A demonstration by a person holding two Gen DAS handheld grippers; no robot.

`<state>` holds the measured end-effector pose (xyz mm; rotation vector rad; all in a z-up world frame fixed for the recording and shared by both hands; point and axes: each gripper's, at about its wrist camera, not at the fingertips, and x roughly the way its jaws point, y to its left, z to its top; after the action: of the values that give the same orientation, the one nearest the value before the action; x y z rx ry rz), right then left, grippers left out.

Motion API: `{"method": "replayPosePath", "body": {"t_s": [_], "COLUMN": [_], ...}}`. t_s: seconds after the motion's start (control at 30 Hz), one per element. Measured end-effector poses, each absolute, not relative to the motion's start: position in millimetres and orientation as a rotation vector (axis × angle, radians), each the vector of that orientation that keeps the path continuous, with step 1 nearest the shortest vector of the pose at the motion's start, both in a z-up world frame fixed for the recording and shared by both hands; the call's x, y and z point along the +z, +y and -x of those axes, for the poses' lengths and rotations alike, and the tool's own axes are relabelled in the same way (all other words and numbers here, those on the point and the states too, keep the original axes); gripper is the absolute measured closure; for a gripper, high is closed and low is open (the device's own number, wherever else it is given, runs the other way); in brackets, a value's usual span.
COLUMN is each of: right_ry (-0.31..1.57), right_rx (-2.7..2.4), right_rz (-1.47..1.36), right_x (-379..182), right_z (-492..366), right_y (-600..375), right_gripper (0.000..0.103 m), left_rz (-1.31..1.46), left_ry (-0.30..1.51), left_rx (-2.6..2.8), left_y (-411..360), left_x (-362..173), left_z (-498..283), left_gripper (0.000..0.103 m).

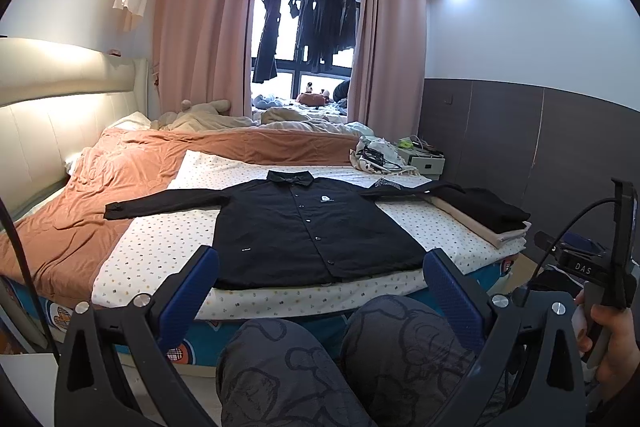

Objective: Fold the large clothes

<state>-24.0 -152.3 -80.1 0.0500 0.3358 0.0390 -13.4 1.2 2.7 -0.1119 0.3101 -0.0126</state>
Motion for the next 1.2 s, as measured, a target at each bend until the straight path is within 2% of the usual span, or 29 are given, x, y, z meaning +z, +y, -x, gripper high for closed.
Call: {"method": "replayPosePath", "body": {"t_s": [1.2], "right_ry": [0.291], "right_rx": [0.069], "right_rz": [-0.049], "right_x": [-81.1], "right_z": [31.9], "right_y": [-154.5], "right_gripper": [0.0], "left_rz": [0.113], "left_ry": [0.291], "left_rx": [-0.014], "left_y": [-2.7], "left_x": [-0.1], "left_z": [23.7], "left_gripper": [0.0]}}
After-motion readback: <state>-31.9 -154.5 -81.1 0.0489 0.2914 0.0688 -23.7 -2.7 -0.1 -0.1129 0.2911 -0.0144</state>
